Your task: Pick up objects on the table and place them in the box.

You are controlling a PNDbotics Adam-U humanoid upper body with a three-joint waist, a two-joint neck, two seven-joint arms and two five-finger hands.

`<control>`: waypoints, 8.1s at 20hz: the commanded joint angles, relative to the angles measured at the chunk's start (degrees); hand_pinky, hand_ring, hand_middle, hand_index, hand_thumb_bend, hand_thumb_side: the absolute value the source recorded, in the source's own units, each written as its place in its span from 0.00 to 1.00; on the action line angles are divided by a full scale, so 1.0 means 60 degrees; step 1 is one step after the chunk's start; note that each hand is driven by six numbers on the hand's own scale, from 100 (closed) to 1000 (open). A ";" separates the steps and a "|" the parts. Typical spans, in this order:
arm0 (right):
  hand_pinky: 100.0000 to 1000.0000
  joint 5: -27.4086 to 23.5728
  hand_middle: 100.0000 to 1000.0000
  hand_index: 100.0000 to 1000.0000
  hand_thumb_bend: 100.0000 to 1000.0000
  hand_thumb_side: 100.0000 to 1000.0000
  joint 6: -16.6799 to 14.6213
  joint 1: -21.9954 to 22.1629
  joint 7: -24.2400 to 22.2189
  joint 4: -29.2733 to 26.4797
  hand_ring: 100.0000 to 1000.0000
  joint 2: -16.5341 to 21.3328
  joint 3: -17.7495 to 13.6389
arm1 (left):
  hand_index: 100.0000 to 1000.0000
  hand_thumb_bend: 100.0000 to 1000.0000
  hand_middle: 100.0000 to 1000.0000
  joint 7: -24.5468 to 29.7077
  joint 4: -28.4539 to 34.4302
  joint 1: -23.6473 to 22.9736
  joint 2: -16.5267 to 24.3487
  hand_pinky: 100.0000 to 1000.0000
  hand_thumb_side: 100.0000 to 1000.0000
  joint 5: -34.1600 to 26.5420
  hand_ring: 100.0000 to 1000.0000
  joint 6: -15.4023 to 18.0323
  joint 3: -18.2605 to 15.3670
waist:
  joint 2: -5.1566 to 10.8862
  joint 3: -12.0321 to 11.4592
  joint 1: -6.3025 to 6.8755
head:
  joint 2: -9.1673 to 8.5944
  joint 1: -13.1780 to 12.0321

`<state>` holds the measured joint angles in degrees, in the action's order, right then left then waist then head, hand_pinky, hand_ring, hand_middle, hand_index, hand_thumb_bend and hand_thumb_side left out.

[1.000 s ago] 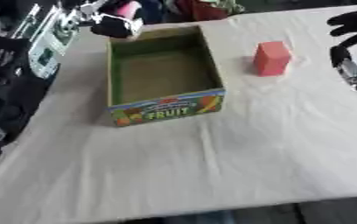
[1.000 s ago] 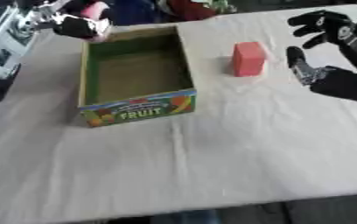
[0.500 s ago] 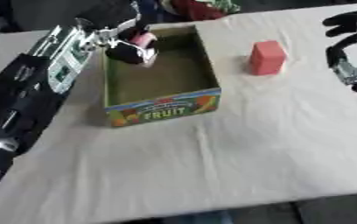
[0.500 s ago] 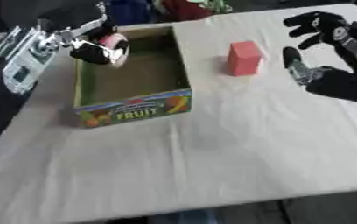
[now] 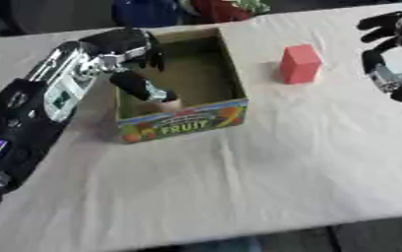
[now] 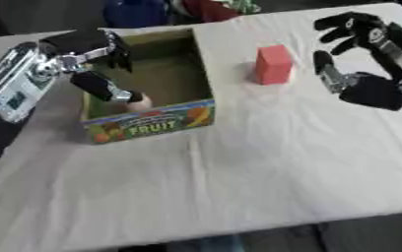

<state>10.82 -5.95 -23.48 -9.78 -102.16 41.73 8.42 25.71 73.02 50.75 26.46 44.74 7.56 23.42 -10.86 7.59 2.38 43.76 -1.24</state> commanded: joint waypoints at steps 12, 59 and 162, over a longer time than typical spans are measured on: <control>0.77 0.0033 0.88 0.92 0.32 0.19 -0.0532 -0.1482 -0.1462 0.1900 0.89 0.1656 0.0230 | 0.68 1.00 0.54 -0.2606 0.3624 -0.1866 0.1025 0.63 0.92 -0.2069 0.51 -0.1628 -0.1307 | 0.0072 -0.0631 -0.0133 | -0.0077 0.0323; 0.80 0.3834 0.89 0.92 0.25 0.11 -0.1631 -0.4328 -0.3392 0.8725 0.91 -0.0248 -0.0265 | 0.68 0.95 0.52 -0.3994 0.4990 -0.3547 0.0628 0.63 0.96 -0.3831 0.48 -0.1897 -0.2130 | 0.0038 -0.1920 -0.0450 | 0.0060 0.0982; 0.43 0.0352 0.39 0.46 0.00 0.55 -0.0066 -0.3351 0.0554 -0.0457 0.35 -0.0089 0.1299 | 0.70 1.00 0.57 -0.4530 0.4710 -0.3423 -0.0315 0.67 0.99 -0.2968 0.53 -0.2151 -0.1438 | 0.0132 -0.1003 -0.0178 | -0.0290 0.0945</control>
<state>12.13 -5.97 -42.78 -7.15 -103.14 39.39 16.52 -2.00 100.86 29.24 24.11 25.97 -5.17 14.85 -11.12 1.51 1.35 42.18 4.64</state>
